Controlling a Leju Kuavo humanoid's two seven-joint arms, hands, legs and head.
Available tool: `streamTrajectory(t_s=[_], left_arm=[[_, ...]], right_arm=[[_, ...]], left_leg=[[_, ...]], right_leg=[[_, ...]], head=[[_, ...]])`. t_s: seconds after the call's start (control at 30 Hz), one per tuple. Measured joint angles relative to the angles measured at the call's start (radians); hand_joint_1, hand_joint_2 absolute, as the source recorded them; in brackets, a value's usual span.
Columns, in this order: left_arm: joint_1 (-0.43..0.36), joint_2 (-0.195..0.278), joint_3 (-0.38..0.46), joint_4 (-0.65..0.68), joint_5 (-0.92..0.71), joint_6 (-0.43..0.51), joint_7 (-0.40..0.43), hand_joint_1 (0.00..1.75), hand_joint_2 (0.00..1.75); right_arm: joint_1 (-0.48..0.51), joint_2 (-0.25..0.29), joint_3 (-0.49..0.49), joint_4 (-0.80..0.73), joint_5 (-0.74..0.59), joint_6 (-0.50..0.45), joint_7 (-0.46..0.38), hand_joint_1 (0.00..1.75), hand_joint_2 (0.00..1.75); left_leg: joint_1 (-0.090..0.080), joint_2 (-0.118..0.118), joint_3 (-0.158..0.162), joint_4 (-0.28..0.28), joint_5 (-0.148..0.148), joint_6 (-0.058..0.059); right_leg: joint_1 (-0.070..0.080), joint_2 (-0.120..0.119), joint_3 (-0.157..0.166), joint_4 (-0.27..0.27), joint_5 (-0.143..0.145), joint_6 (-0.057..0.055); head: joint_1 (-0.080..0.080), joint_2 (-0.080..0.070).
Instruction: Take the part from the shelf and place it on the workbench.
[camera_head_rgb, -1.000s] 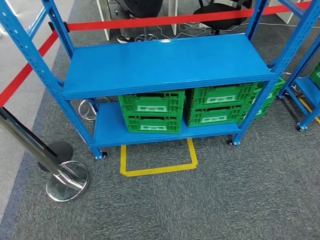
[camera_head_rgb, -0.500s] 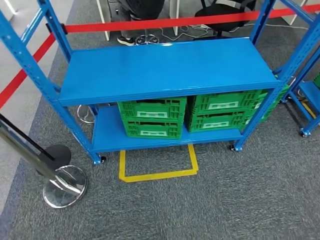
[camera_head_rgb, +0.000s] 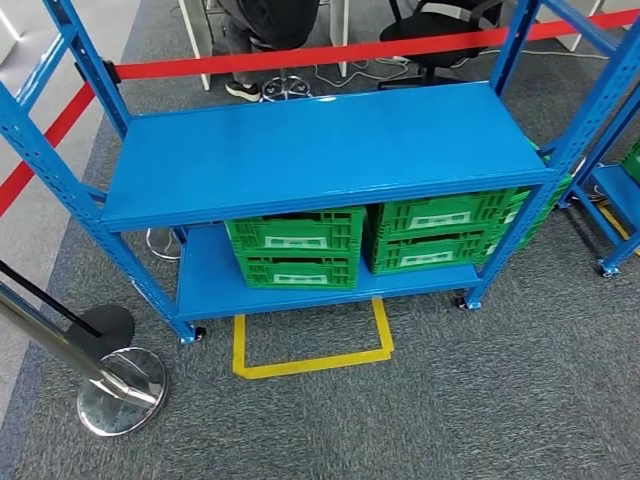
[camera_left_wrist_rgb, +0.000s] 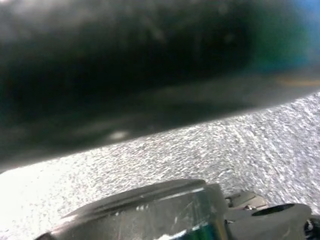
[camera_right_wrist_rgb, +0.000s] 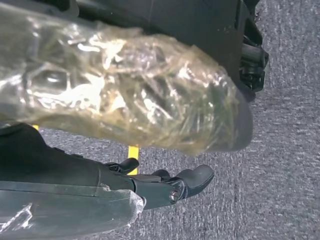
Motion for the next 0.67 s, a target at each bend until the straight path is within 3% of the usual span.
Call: streamTrajectory(t_s=[0.07,0.13,0.23,0.27,0.3,0.37,0.4,0.47,0.57,0.67], left_arm=[[0.003,-0.001,0.001,0.0,-0.003,0.001,0.0,0.0,0.0],[0.005,-0.003,0.002,0.0,-0.004,0.001,0.0,0.0,0.0],[0.002,-0.005,0.003,0.0,-0.004,0.002,0.0,0.0,0.0],[0.003,-0.005,0.003,0.0,-0.004,0.002,0.0,0.0,0.0],[0.004,-0.005,0.003,0.0,-0.004,0.002,0.0,0.0,0.0],[0.005,-0.006,0.004,0.0,-0.004,0.002,0.0,0.0,0.0],[0.005,-0.005,0.004,0.0,-0.004,0.003,0.0,0.0,0.0],[0.003,-0.005,0.005,0.0,-0.004,0.012,0.005,0.0,0.0],[0.0,-0.006,0.007,0.0,-0.007,0.052,0.027,0.0,0.0],[-0.004,-0.01,0.009,0.0,-0.011,0.1,0.055,0.0,0.0]], right_arm=[[0.0,-0.001,-0.001,-0.001,0.001,0.0,0.0,0.0,0.0],[0.0,-0.001,-0.001,-0.001,0.002,0.0,0.0,0.0,0.0],[0.0,-0.003,-0.001,-0.001,0.002,0.0,0.0,0.0,0.0],[0.001,-0.003,-0.001,-0.001,0.002,0.0,0.0,0.0,0.0],[0.002,-0.003,-0.001,-0.001,0.002,0.0,0.0,0.0,0.0],[0.004,-0.003,-0.002,-0.001,0.002,0.0,0.0,0.0,0.0],[0.005,-0.003,-0.002,-0.001,0.002,0.0,0.0,0.0,0.0],[0.004,-0.003,-0.002,-0.001,0.002,0.0,0.001,0.0,0.0],[0.005,-0.003,-0.006,-0.001,0.003,-0.005,0.004,0.0,0.0],[0.005,-0.002,-0.008,-0.002,0.004,-0.021,0.016,0.0,0.0]], left_leg=[[0.003,-0.001,0.019,-0.022,0.001,0.007],[0.009,-0.002,0.041,-0.034,0.004,0.013],[0.011,-0.002,0.055,-0.037,-0.007,0.017],[0.012,-0.002,0.061,-0.037,-0.014,0.016],[0.013,-0.002,0.07,-0.037,-0.021,0.014],[0.016,-0.003,0.093,-0.037,-0.039,0.007],[0.016,-0.003,0.105,-0.036,-0.049,0.001],[0.014,-0.002,0.115,-0.035,-0.064,-0.012],[0.013,-0.001,0.122,-0.027,-0.072,-0.027],[0.015,0.0,0.087,0.048,-0.088,-0.039]], right_leg=[[-0.001,-0.002,0.013,0.001,0.004,0.014],[-0.001,-0.001,-0.007,0.045,-0.02,0.025],[-0.006,-0.001,-0.121,0.215,-0.088,0.039],[-0.008,-0.001,-0.153,0.247,-0.094,0.042],[-0.009,-0.001,-0.168,0.245,-0.08,0.044],[-0.013,-0.002,-0.15,0.145,0.005,0.047],[-0.013,-0.003,-0.135,0.09,0.045,0.045],[-0.011,-0.005,-0.116,0.026,0.08,0.028],[-0.01,-0.003,-0.105,0.021,0.081,-0.002],[-0.014,-0.003,-0.092,0.015,0.078,-0.014]], head=[[0.0,0.0],[0.005,0.0],[0.01,0.0],[0.01,0.0],[0.01,0.0],[0.011,0.0],[0.012,0.0],[0.015,0.0],[0.01,0.0],[0.005,0.0]])
